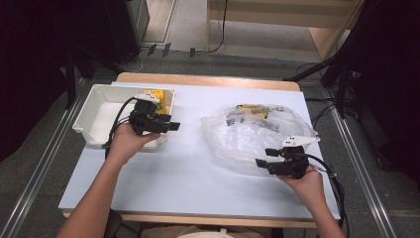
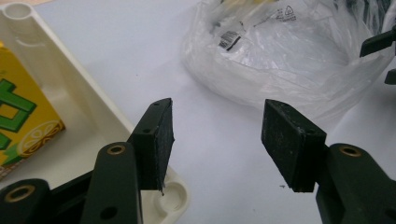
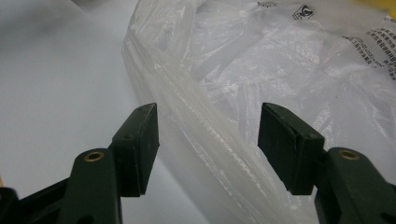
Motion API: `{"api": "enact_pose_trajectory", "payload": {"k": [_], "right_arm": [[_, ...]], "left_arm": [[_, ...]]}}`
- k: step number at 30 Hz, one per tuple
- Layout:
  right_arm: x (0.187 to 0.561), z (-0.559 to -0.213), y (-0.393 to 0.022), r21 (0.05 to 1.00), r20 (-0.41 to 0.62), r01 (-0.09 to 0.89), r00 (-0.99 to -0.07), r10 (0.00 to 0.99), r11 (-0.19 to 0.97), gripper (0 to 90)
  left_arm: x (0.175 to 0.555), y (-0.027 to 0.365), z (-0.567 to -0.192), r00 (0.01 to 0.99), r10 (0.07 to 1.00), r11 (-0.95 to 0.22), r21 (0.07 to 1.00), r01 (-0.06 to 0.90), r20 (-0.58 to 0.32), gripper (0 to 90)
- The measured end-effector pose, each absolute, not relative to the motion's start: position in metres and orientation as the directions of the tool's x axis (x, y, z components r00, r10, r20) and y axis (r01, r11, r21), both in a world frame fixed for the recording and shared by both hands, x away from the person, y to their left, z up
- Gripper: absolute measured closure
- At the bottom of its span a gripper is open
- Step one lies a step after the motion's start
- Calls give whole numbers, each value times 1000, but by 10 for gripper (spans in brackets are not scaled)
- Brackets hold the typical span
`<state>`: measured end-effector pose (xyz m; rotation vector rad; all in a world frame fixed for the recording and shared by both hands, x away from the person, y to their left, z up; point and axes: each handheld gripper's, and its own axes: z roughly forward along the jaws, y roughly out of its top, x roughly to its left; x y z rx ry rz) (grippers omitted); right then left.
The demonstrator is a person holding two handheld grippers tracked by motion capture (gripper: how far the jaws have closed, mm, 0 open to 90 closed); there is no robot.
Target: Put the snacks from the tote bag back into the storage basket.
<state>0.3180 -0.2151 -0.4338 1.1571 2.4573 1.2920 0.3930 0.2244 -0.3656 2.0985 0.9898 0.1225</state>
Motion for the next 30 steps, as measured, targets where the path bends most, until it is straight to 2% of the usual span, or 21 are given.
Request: {"api": "enact_pose_trajectory", "payload": {"k": [30], "right_arm": [[317, -434, -208, 752, 211, 550, -722, 659, 362, 394]], "left_arm": [[364, 156, -378, 788, 574, -485, 683, 546, -222, 429]]}}
